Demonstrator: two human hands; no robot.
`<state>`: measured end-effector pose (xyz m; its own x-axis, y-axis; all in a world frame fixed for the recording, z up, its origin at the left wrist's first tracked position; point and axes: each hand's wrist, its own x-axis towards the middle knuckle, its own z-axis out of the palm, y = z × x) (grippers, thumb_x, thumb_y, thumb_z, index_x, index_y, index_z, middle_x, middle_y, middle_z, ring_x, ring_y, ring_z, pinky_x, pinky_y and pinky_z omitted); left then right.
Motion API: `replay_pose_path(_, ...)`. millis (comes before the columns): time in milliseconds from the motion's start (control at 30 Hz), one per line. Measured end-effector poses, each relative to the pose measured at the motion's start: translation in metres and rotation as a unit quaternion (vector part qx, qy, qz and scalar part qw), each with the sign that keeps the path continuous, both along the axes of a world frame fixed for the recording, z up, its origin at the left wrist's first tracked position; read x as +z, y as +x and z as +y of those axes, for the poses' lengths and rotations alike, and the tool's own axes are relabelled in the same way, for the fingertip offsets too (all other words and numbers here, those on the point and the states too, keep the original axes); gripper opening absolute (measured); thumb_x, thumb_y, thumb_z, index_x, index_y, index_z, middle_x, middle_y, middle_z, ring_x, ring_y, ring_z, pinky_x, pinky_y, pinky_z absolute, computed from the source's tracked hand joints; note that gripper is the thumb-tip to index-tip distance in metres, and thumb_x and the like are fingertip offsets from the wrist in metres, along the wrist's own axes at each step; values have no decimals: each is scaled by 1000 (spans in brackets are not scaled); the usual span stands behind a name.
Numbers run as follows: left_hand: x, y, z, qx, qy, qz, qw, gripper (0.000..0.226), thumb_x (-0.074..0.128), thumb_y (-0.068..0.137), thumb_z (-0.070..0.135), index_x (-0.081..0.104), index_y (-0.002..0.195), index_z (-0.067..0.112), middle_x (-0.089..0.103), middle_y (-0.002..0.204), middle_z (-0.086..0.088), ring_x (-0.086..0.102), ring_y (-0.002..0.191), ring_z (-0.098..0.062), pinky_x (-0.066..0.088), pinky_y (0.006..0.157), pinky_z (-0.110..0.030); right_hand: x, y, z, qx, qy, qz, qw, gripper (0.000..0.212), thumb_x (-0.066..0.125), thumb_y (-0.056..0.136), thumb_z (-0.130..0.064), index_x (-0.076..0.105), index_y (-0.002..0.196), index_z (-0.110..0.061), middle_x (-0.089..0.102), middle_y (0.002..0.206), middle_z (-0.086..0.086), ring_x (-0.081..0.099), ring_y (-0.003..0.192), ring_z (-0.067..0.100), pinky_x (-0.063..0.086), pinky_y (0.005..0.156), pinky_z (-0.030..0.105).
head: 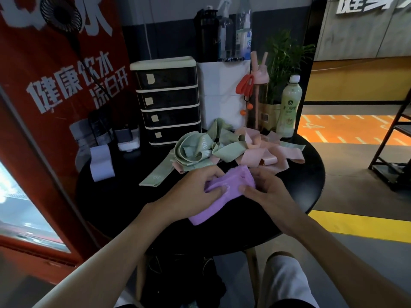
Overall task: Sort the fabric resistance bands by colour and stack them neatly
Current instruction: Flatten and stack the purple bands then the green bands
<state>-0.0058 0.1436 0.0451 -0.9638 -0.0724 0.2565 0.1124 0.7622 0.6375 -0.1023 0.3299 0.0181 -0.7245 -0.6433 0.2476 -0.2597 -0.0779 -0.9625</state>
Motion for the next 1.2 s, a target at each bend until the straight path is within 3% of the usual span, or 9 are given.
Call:
replay_pose_path(67, 7, 3, 1, 15, 70, 16, 997, 14, 68, 89, 31, 64, 100, 25, 71, 93, -7, 67, 89, -28, 54, 83, -45, 10, 4, -6, -11, -41, -12, 999, 30, 63, 89, 1, 59, 118, -6, 71, 108, 9, 68, 100, 20, 56, 87, 33)
replay_pose_path(200, 28, 11, -6, 25, 153, 43, 987, 16, 69, 91, 10, 68, 107, 9, 73, 99, -2, 67, 86, -10, 52, 77, -25, 33, 10, -28, -3, -71, 9, 997, 37, 65, 89, -1, 50, 120, -15, 69, 99, 22, 64, 86, 37, 52, 81, 51)
replay_pose_path(367, 51, 27, -31, 39, 204, 99, 973, 24, 76, 85, 12, 70, 107, 19, 75, 104, -5, 70, 97, -22, 56, 86, -34, 60, 17, -63, 56, -71, 21, 996, 45, 65, 88, 1, 43, 117, -24, 75, 97, 9, 69, 90, 23, 53, 89, 44)
replay_pose_path(500, 60, 37, -57, 62, 214, 129, 966, 23, 72, 87, 3, 66, 107, 13, 74, 103, -10, 68, 99, -30, 56, 87, -40, 65, 22, -97, 75, -62, 17, 995, 48, 66, 87, 0, 42, 116, -29, 76, 97, 5, 70, 97, 27, 52, 95, 48)
replay_pose_path(767, 89, 36, -138, 160, 233, 157, 946, 16, 67, 92, 4, 65, 106, 11, 68, 102, -17, 68, 93, -29, 61, 77, -41, 26, 30, -178, 140, -30, -113, 983, 57, 69, 88, -11, 37, 134, -20, 71, 114, 6, 66, 109, 23, 49, 100, 49)
replay_pose_path(867, 95, 25, -177, 183, 237, 141, 944, 11, 66, 93, 5, 65, 102, 12, 68, 95, -17, 68, 79, -21, 55, 65, -28, 22, 30, -209, 101, -23, -107, 989, 42, 66, 90, -10, 43, 123, -20, 66, 104, 14, 65, 99, 22, 51, 87, 37)
replay_pose_path(1000, 89, 8, -228, 227, 216, 114, 943, 13, 67, 90, 0, 65, 94, 13, 68, 96, -19, 68, 80, -20, 57, 68, -28, 23, 32, -250, 60, -4, -76, 995, 42, 66, 90, -12, 42, 123, -20, 65, 102, 7, 66, 92, 18, 52, 79, 31)
replay_pose_path(1100, 80, -3, -264, 248, 169, 82, 950, 13, 68, 87, 0, 65, 94, 11, 69, 92, -19, 67, 80, -21, 58, 69, -28, 20, 31, -274, 45, 10, -41, 998, 39, 67, 89, -12, 43, 118, -19, 63, 99, 2, 64, 86, 12, 52, 71, 23)
replay_pose_path(1200, 69, -10, -293, 236, 93, 38, 967, 17, 72, 85, -2, 64, 88, 12, 68, 77, -8, 65, 65, -7, 54, 60, -19, 17, 28, -291, 25, 44, 17, 999, 33, 66, 89, -9, 45, 113, -18, 61, 88, -1, 59, 71, 8, 47, 61, 20)
